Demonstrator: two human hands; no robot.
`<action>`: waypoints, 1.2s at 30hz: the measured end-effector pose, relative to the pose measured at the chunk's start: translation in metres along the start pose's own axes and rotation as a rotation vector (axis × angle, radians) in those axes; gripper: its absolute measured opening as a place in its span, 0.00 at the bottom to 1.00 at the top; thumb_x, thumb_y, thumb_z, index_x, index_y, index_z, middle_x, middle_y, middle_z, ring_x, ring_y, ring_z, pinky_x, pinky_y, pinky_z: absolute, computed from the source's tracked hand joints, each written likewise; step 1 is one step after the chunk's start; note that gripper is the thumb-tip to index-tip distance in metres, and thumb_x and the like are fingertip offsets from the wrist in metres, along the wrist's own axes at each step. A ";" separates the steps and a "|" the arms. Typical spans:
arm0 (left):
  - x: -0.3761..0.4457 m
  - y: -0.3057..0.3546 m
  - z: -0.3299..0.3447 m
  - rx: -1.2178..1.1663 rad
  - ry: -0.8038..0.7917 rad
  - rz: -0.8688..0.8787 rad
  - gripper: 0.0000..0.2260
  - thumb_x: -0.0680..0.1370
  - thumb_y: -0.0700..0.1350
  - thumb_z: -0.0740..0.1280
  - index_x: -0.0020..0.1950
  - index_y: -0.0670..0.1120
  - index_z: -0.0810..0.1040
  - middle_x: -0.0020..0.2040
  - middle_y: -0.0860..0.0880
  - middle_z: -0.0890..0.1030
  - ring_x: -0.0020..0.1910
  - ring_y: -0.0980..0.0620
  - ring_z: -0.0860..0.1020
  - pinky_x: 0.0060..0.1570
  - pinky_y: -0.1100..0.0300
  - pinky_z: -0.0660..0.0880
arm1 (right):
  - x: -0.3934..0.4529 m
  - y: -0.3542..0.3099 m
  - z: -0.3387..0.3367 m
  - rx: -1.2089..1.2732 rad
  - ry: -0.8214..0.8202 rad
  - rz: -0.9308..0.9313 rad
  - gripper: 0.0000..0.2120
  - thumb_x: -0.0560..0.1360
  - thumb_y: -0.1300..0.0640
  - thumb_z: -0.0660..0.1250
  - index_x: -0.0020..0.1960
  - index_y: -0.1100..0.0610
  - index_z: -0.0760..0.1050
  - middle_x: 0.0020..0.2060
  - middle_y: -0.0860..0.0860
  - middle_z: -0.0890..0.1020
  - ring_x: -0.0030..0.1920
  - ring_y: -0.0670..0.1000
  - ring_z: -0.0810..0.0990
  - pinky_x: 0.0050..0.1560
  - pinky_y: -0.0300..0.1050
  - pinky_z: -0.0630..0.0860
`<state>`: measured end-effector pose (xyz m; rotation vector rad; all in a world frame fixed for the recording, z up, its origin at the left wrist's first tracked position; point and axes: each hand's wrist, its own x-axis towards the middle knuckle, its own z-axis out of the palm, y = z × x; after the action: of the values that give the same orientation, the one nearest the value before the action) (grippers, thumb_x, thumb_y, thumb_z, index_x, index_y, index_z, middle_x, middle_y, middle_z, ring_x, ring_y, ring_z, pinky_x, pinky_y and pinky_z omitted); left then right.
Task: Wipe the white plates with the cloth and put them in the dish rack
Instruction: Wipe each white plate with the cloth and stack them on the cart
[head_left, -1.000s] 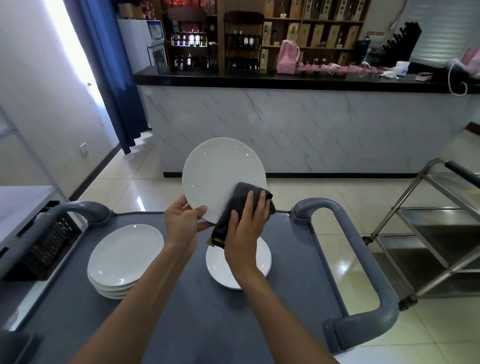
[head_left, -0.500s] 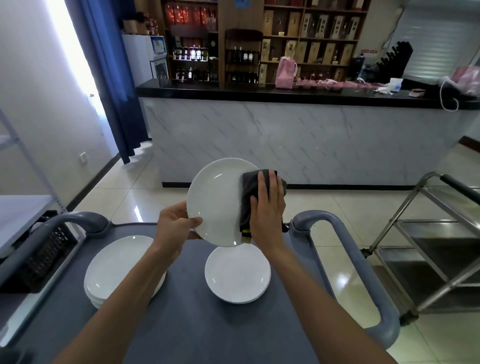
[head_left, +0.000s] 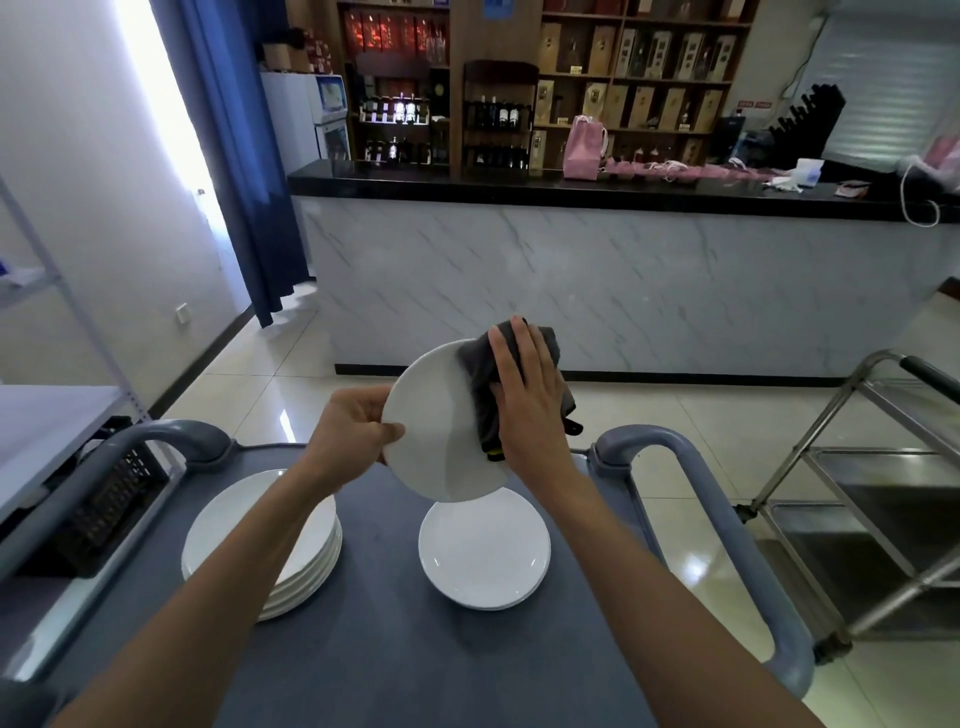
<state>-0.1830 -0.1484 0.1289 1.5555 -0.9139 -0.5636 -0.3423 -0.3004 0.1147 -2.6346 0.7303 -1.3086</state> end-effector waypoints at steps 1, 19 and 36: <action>0.001 0.000 -0.001 0.030 -0.012 0.012 0.23 0.74 0.24 0.65 0.50 0.53 0.86 0.41 0.47 0.86 0.36 0.49 0.82 0.34 0.48 0.81 | 0.001 -0.002 -0.001 0.002 0.006 -0.035 0.28 0.81 0.66 0.63 0.79 0.57 0.62 0.79 0.58 0.60 0.80 0.58 0.55 0.74 0.60 0.62; 0.010 -0.024 -0.037 0.399 0.058 0.280 0.25 0.74 0.30 0.68 0.53 0.62 0.82 0.43 0.49 0.85 0.45 0.47 0.81 0.44 0.59 0.78 | -0.005 -0.016 0.015 0.157 0.026 -0.071 0.27 0.72 0.68 0.56 0.70 0.57 0.71 0.63 0.54 0.76 0.58 0.58 0.75 0.59 0.55 0.76; 0.003 -0.078 -0.089 -0.187 0.286 -0.401 0.21 0.80 0.60 0.62 0.45 0.43 0.83 0.46 0.44 0.86 0.45 0.46 0.84 0.48 0.49 0.77 | -0.012 -0.059 0.051 0.100 0.194 -0.033 0.19 0.73 0.68 0.56 0.61 0.57 0.74 0.54 0.58 0.79 0.52 0.61 0.76 0.52 0.56 0.76</action>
<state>-0.0932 -0.0972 0.0714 1.6038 -0.3230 -0.6659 -0.2874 -0.2490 0.0921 -2.4760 0.6290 -1.5831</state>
